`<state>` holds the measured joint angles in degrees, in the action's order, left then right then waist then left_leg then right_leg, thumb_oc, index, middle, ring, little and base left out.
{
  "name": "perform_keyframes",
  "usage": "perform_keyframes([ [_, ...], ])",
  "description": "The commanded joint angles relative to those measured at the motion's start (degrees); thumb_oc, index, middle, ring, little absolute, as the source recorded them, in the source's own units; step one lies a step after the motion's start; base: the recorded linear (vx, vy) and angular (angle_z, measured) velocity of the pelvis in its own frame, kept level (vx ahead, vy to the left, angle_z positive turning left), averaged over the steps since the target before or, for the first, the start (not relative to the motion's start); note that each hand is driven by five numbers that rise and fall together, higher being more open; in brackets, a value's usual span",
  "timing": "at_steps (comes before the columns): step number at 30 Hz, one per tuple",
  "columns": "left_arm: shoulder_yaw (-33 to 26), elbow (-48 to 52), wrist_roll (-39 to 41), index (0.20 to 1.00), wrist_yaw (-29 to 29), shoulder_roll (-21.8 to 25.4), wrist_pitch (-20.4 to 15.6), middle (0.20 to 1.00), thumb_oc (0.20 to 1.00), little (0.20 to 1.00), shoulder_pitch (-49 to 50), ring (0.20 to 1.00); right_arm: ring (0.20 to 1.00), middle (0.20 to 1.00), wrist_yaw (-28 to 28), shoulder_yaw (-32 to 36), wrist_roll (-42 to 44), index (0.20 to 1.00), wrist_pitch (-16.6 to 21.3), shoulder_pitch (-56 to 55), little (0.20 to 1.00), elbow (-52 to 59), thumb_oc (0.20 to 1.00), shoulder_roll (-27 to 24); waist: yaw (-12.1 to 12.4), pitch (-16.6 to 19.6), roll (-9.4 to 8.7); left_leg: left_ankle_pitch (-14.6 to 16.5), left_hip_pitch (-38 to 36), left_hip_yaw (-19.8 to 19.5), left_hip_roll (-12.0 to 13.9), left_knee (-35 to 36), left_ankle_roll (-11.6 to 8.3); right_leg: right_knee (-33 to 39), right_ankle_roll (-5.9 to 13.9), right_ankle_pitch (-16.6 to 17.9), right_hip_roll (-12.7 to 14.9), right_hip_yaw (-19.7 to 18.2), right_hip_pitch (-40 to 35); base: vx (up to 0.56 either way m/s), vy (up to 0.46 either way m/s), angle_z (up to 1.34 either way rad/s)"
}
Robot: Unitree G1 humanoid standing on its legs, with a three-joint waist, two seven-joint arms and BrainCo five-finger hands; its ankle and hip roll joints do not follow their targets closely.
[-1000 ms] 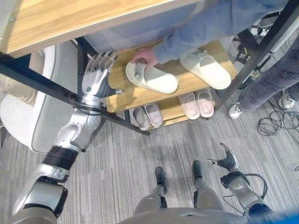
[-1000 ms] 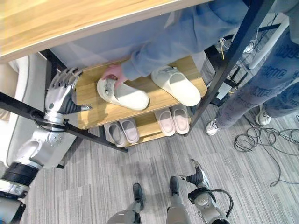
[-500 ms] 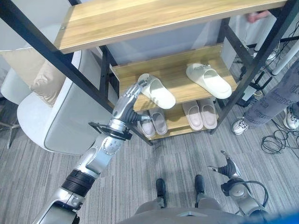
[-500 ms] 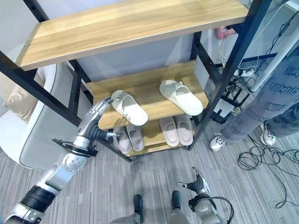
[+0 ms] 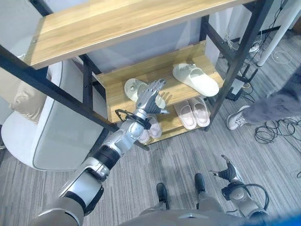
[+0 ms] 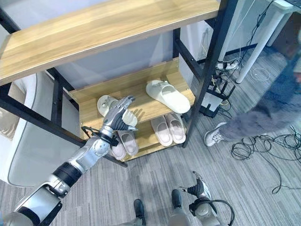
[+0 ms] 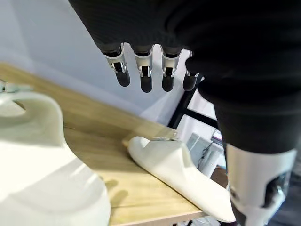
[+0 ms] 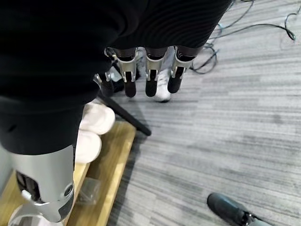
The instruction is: Arrange the slippers neatly on the shoe rack.
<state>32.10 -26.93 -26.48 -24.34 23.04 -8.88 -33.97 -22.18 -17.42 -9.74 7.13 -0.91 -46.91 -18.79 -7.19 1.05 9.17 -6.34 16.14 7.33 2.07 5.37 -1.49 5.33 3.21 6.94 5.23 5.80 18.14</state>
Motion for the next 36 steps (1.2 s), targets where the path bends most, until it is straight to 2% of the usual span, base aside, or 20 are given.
perform_keyframes([
  [1,-2.23,-6.06,-2.13,1.0,-5.35,3.3,1.93,1.0,1.0,1.0,-8.61,1.0,1.0,1.0,-2.35,-0.23,1.27,1.0,1.47,1.07,1.0,1.05,1.0,-1.26,-0.66,-0.61,-1.92,1.6,2.22,-2.46,0.48,-0.37,-4.24,-0.82,6.07,-1.03,5.3,1.28,0.27,-0.01,-0.049,-0.04],
  [8,-4.18,-11.45,-5.1,1.0,-10.0,8.85,6.07,1.0,1.0,1.0,-14.28,1.0,1.0,1.0,-3.63,-0.1,1.63,1.0,2.38,1.25,1.0,1.19,1.0,-1.75,-0.66,-1.2,-2.29,1.47,3.62,-2.28,0.85,-0.37,-3.92,-0.6,6.06,-0.35,5.03,-0.05,2.59,0.0,-0.036,-0.07],
  [13,-3.11,-15.38,-6.24,1.0,-10.25,11.3,7.53,1.0,1.0,1.0,-17.03,1.0,1.0,1.0,-3.94,0.02,2.37,1.0,3.02,2.29,1.0,1.55,1.0,-2.29,-0.97,-1.93,-2.62,1.23,4.61,-2.43,0.91,-0.37,-3.84,-0.63,6.1,-0.17,4.78,-0.18,3.72,0.0,-0.019,-0.06],
  [23,-2.31,-21.8,-6.63,1.0,-10.95,11.75,9.62,1.0,1.0,1.0,-20.01,1.0,1.0,1.0,-4.47,-0.47,3.45,1.0,3.68,4.14,1.0,1.67,1.0,-1.5,-1.34,-2.94,-4.13,1.01,6.97,-2.87,0.93,-0.37,-3.77,-0.4,6.05,0.4,4.49,-0.28,6.01,0.01,-0.008,-0.01],
  [36,-7.65,-13.09,-5.54,1.0,-12.59,15.16,10.4,1.0,1.0,1.0,-18.1,1.0,1.0,1.0,-4.15,0.04,4.1,1.0,3.13,4.73,1.0,2.31,1.0,-0.14,-0.27,-2.92,-5.73,1.5,7.08,-3.87,1.04,-0.37,-3.83,-0.33,6.0,-0.1,4.23,0.91,5.37,0.05,-0.008,0.01],
])
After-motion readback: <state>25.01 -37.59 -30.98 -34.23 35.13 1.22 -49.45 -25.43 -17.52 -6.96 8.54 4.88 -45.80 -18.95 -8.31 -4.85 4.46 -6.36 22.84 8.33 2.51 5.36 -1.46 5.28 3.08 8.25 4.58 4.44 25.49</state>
